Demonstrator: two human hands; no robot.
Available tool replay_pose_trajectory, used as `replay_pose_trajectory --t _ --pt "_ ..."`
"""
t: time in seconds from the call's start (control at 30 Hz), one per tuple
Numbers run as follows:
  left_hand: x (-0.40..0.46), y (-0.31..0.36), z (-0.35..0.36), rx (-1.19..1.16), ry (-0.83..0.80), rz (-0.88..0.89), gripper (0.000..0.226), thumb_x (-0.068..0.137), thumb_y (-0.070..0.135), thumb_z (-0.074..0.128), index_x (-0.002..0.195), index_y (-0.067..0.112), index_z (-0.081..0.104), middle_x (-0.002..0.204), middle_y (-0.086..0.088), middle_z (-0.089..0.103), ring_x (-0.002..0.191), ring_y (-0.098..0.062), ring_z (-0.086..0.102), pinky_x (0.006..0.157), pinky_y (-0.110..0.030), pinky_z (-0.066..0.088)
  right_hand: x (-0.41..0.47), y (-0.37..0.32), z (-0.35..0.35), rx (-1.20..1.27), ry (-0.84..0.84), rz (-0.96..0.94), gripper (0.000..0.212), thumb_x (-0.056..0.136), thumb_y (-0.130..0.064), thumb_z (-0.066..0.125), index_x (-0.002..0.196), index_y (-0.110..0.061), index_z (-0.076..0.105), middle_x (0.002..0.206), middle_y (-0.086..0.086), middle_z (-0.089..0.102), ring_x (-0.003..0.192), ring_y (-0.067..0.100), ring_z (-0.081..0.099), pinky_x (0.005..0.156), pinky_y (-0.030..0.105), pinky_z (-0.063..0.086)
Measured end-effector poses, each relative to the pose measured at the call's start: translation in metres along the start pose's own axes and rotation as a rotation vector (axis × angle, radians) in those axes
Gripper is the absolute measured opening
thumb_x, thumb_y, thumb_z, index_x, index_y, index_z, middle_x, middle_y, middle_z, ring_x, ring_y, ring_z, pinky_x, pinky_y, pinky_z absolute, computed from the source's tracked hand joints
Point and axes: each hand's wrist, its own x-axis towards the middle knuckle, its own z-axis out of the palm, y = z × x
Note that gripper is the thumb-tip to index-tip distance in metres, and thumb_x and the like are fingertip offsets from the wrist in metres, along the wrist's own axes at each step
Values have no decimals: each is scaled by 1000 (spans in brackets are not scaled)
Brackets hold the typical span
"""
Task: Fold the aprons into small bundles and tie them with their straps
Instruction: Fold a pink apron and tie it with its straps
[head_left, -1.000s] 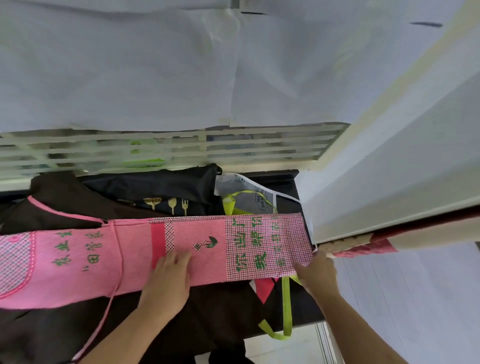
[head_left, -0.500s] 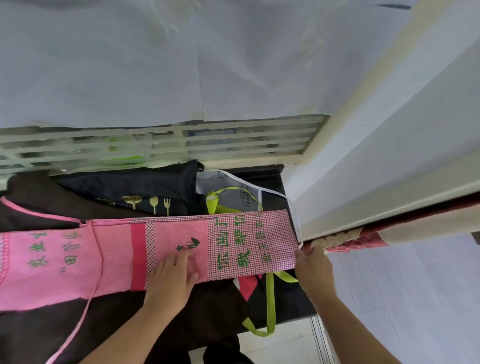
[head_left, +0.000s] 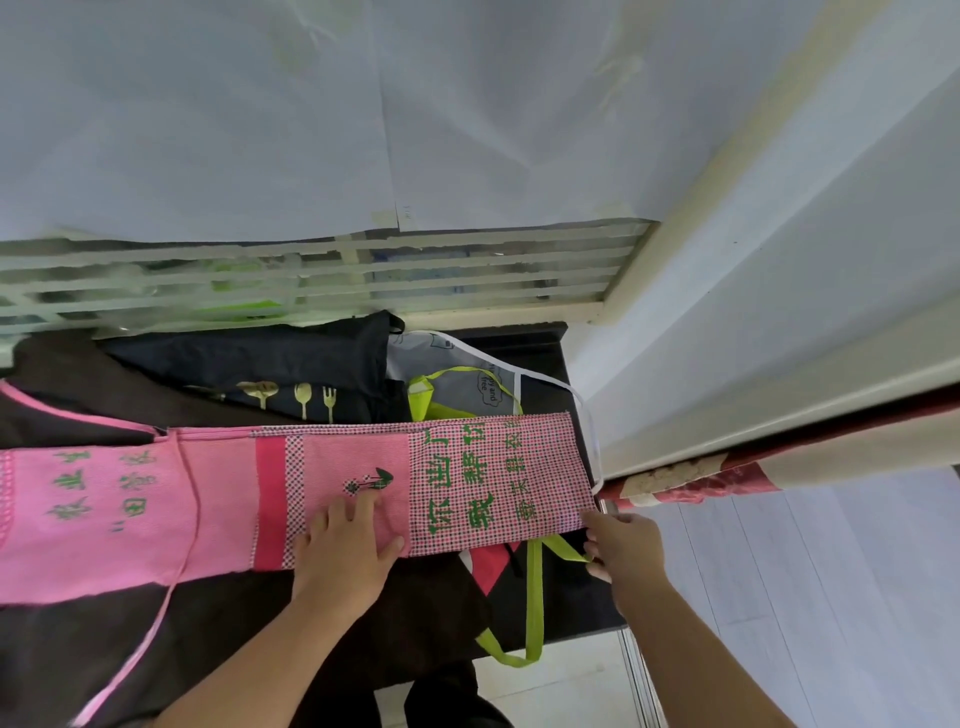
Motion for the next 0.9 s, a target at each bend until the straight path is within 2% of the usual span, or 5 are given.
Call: replay_pose_trajectory --t 0.1,0.43,0.67,0.8,0.9 --pt "0 -2 1 -9 -5 2 62 94 66 53 144 37 30 148 -1 44 138 -27 42 111 -49 43 -7 -3 0 -75 -51 -22 32 89 -31 82 108 -19 59 96 8 74 84 24 75 63 36 63" --pt "-1 -3 1 -14 -1 14 62 95 64 53 145 36 32 148 -1 43 138 -26 42 111 -49 43 -20 -12 -11 -73 -91 -144 13 101 -22 67 108 -15 59 110 8 71 68 27 79 72 46 66" --pt "0 -3 4 -2 -8 10 61 95 64 53 145 36 32 148 -1 43 139 -26 41 111 -49 43 -19 -9 -5 267 -211 6 50 88 -4 80 128 -6 50 115 18 74 93 29 79 82 45 65" --pt "1 0 2 -16 -34 -14 63 94 67 53 144 38 29 149 -2 40 140 -28 39 111 -54 42 -20 -15 -7 311 -148 -94 36 91 5 73 122 -5 59 105 17 77 91 27 79 80 39 64" --pt "-2 4 -2 4 -32 -15 73 91 71 54 149 40 22 151 -4 40 141 -32 39 110 -55 42 -23 -15 -6 286 -256 7 22 96 -1 67 118 -1 61 100 16 78 84 26 78 74 35 63"
